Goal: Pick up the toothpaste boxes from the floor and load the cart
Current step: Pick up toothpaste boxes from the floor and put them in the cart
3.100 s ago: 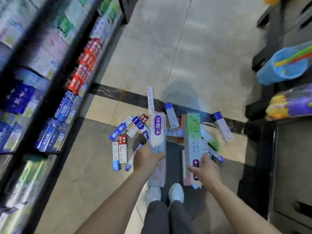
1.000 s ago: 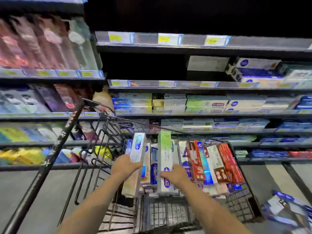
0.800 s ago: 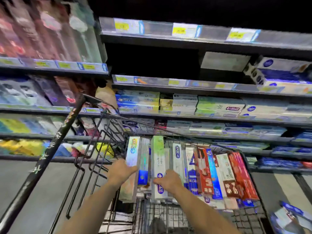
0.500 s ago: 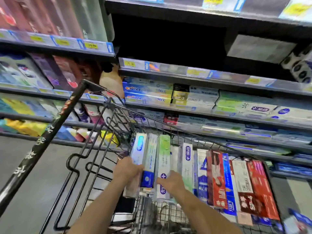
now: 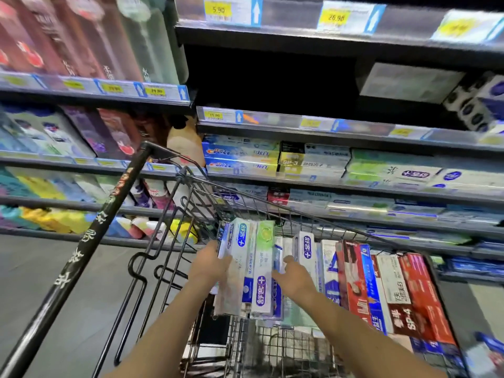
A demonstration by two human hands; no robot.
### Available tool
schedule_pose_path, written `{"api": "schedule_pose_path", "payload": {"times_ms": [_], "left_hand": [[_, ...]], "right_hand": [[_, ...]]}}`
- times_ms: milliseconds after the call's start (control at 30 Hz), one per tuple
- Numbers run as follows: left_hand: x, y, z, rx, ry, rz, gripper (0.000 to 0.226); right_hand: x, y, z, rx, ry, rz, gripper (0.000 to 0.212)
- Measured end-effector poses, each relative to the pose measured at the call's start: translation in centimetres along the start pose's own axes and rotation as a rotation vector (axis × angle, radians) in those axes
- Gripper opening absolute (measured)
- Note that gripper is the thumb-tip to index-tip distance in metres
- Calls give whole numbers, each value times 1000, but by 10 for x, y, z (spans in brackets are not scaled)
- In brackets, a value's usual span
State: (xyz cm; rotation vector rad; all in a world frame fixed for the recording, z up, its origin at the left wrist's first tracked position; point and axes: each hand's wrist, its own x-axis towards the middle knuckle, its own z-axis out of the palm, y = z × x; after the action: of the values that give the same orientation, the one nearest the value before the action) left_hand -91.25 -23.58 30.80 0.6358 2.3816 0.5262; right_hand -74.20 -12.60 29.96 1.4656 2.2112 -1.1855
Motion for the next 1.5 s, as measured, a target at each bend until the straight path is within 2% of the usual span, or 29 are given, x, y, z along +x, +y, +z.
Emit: {"api": "schedule_pose_path", "payload": {"times_ms": [200, 333, 533, 667, 733, 1133, 1300, 1500], "left_hand": [[-26, 20, -37, 350, 33, 300, 66], [-45, 53, -41, 617, 12, 517, 79], [-91, 138, 0, 843, -77, 853, 83], [-138, 194, 51, 863, -142, 1076, 83], [-161, 217, 80, 881, -183, 1151, 82], [-329, 358, 318, 910, -470, 1357, 80], [-384, 389, 402, 890, -562, 1351, 74], [-392, 430, 466, 982, -603, 1317, 78]], "right_hand": [[-41, 14, -41, -328, 218, -151, 64], [-78, 40, -65, -462, 307, -153, 69], [-143, 113, -98, -429, 451, -24, 69], [-195, 183, -117, -354, 497, 122, 77], [-224, 220, -123, -302, 536, 208, 73], [-392, 502, -147, -122, 537, 721, 75], [-437, 584, -157, -52, 546, 811, 71], [-428, 649, -185, 61, 484, 842, 76]]}}
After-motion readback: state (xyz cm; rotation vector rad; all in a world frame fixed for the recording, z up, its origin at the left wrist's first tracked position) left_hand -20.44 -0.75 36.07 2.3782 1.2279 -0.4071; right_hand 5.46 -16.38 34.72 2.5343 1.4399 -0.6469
